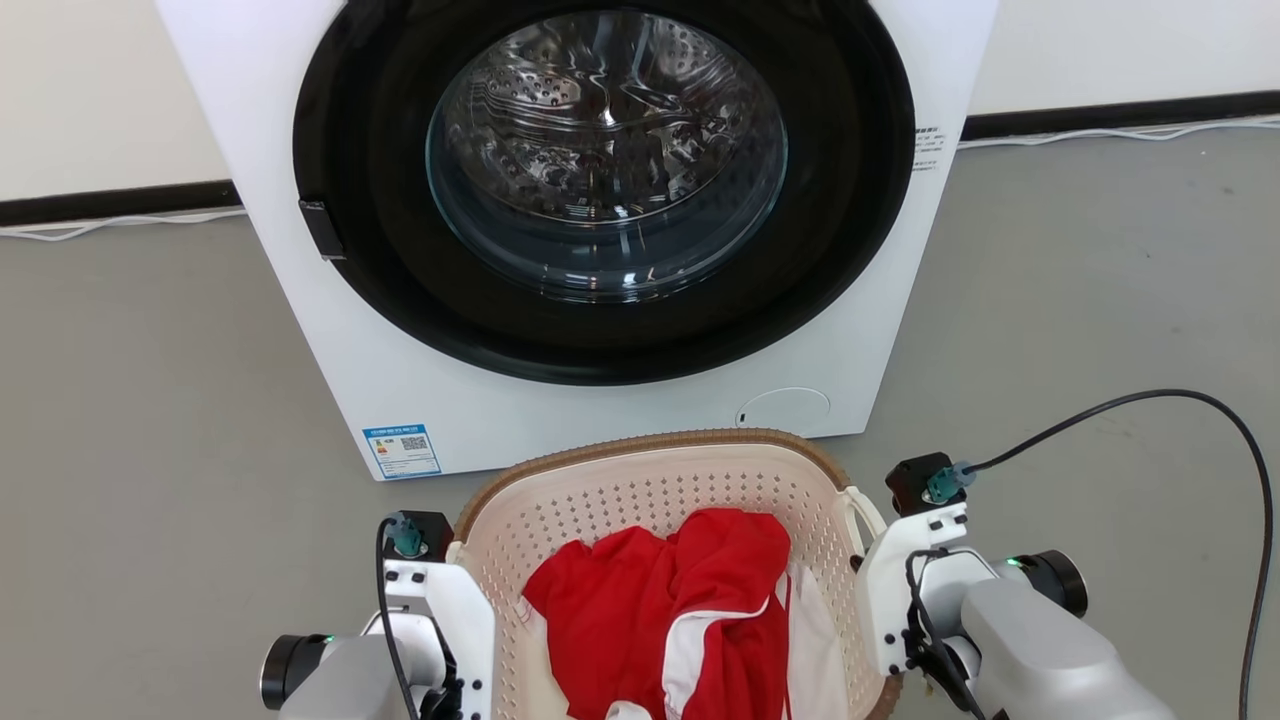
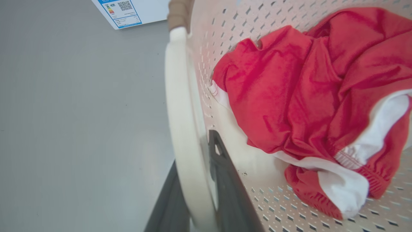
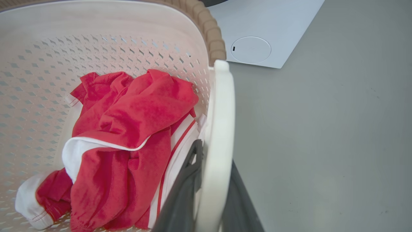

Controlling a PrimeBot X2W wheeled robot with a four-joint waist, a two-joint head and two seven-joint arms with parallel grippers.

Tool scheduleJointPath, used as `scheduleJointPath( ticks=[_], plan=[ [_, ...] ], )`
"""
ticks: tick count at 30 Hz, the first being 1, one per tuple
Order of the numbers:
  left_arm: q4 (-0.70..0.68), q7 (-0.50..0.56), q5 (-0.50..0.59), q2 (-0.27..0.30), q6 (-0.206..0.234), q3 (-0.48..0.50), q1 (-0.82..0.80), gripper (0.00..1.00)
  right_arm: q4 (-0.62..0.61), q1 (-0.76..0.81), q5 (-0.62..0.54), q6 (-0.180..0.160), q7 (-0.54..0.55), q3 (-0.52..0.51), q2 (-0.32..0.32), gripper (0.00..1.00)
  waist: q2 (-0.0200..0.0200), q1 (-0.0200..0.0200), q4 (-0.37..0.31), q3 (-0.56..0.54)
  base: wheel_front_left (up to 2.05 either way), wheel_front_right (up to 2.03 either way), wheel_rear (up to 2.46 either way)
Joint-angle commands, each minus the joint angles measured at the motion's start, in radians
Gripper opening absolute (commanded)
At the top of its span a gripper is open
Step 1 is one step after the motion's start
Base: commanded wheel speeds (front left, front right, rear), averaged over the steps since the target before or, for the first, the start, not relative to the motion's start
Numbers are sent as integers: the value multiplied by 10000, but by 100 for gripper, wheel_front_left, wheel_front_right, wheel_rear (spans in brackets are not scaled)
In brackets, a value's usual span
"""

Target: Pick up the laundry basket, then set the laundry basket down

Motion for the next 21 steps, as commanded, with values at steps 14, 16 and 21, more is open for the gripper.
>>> scheduleJointPath(
  ticks=[14, 16, 21],
  plan=[
    [-161, 42, -69, 302, -102, -9, -174, 0, -180, 135, 540, 138, -2, 692, 185, 0, 0, 1, 1, -152, 0, 0, 0],
    [-161, 37, -85, 306, -87, -21, -161, 0, -194, 126, 607, 138, 12, 750, 185, 0, 0, 1, 2, -155, 0, 0, 0],
    [-161, 49, -134, 302, -83, -47, -164, 0, -158, 31, 722, 138, 13, 870, 185, 0, 0, 1, 31, -177, 0, 0, 0]
  ],
)
